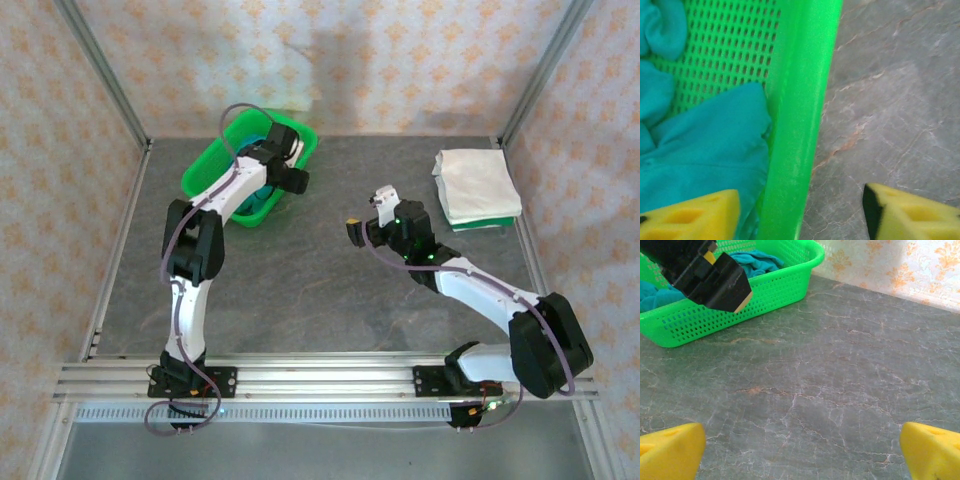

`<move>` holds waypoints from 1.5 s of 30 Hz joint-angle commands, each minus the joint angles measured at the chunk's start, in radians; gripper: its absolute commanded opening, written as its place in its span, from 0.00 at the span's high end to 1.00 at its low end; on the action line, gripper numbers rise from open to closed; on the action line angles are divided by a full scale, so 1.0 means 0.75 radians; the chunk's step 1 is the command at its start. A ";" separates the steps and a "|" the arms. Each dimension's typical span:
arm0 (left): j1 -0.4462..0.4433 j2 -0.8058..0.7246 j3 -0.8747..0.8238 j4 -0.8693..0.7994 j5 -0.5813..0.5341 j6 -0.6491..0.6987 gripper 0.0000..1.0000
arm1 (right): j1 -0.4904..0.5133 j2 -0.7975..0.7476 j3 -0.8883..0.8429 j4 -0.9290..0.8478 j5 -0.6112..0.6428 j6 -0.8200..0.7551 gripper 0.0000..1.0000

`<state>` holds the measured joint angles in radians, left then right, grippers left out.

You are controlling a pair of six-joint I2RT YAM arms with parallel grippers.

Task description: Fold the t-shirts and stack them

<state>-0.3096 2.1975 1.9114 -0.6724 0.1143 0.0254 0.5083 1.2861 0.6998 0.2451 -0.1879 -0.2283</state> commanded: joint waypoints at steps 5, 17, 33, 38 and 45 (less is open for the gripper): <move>0.063 -0.034 0.033 -0.099 -0.178 -0.085 0.77 | 0.009 -0.011 0.023 -0.020 0.013 0.030 0.00; 0.287 -0.142 -0.105 -0.085 -0.231 -0.103 0.84 | 0.010 0.036 0.038 0.004 -0.027 0.057 0.00; 0.469 -0.024 0.032 -0.141 -0.245 -0.049 0.84 | 0.012 0.013 0.014 -0.010 -0.027 0.067 0.01; 0.498 -0.070 -0.024 -0.144 -0.283 -0.018 0.83 | 0.012 -0.001 0.008 -0.018 -0.023 0.069 0.01; 0.503 -0.178 -0.125 -0.077 -0.252 -0.042 0.46 | 0.013 0.036 0.034 0.001 -0.050 0.079 0.01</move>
<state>0.0601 2.1620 1.8503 -0.7498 -0.0612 -0.0006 0.5098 1.3102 0.7002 0.2382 -0.2108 -0.1841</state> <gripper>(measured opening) 0.486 0.995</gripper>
